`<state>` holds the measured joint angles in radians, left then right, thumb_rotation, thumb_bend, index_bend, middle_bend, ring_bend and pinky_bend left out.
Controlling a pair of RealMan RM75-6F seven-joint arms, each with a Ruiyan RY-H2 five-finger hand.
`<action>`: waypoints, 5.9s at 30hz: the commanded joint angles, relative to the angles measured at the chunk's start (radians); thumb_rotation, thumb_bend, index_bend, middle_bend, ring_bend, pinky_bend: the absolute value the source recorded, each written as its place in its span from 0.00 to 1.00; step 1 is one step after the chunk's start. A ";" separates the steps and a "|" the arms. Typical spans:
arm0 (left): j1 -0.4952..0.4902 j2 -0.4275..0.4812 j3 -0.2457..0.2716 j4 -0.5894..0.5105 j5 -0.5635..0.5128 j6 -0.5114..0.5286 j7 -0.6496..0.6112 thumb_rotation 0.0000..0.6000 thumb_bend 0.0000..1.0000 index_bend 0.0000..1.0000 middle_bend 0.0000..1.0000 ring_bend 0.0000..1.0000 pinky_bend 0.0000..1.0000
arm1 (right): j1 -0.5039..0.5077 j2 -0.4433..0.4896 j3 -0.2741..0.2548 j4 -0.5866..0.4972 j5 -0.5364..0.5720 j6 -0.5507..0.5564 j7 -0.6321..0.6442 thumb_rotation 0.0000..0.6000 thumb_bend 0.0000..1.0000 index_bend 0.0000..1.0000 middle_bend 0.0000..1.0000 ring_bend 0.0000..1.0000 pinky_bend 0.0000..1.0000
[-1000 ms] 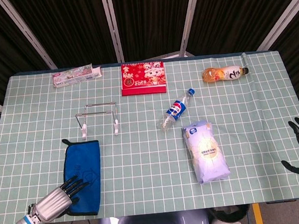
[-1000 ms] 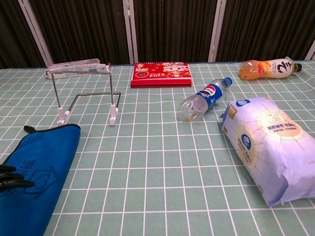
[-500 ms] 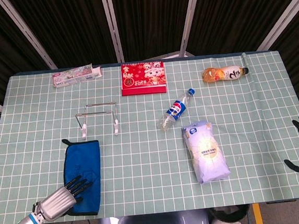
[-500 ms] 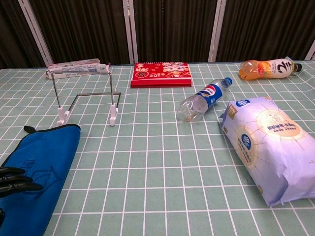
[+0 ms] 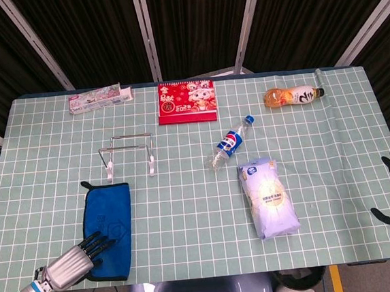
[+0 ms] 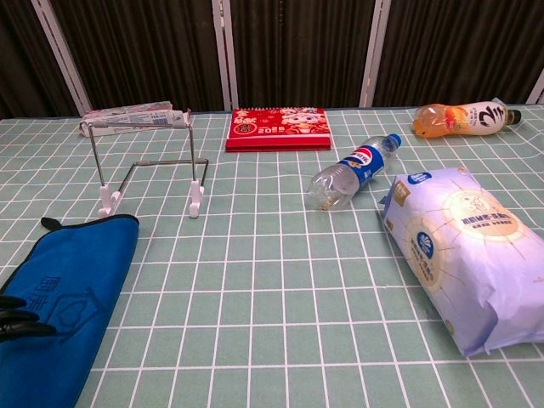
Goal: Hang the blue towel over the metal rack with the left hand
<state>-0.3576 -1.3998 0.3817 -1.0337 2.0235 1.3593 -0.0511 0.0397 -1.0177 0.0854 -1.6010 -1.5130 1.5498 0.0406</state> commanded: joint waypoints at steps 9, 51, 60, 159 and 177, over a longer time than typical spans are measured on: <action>0.019 -0.018 0.004 0.062 0.010 0.054 -0.039 1.00 0.34 0.49 0.00 0.00 0.00 | 0.001 0.001 0.000 0.002 0.001 -0.003 0.003 1.00 0.00 0.00 0.00 0.00 0.00; 0.001 -0.039 0.004 0.051 0.012 0.036 -0.021 1.00 0.47 0.54 0.00 0.00 0.00 | 0.001 0.004 0.001 0.000 0.005 -0.007 0.008 1.00 0.00 0.00 0.00 0.00 0.00; 0.003 -0.038 0.006 0.051 0.011 0.039 -0.027 1.00 0.51 0.61 0.00 0.00 0.00 | -0.001 0.005 0.001 -0.001 0.004 -0.005 0.009 1.00 0.00 0.00 0.00 0.00 0.00; -0.415 -0.063 -0.458 -0.346 -1.126 -0.608 0.390 1.00 0.43 0.24 0.96 0.96 1.00 | 0.043 -0.023 0.012 0.020 0.114 -0.134 -0.068 1.00 0.00 0.00 0.00 0.00 0.00; -0.403 -0.102 -0.448 -0.301 -1.060 -0.603 0.332 1.00 0.44 0.36 0.96 0.96 1.00 | 0.048 -0.025 0.010 0.020 0.121 -0.145 -0.074 1.00 0.00 0.00 0.00 0.00 0.00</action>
<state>-0.7614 -1.4993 -0.0662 -1.3379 0.9599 0.7548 0.2840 0.0881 -1.0429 0.0956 -1.5809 -1.3920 1.4049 -0.0332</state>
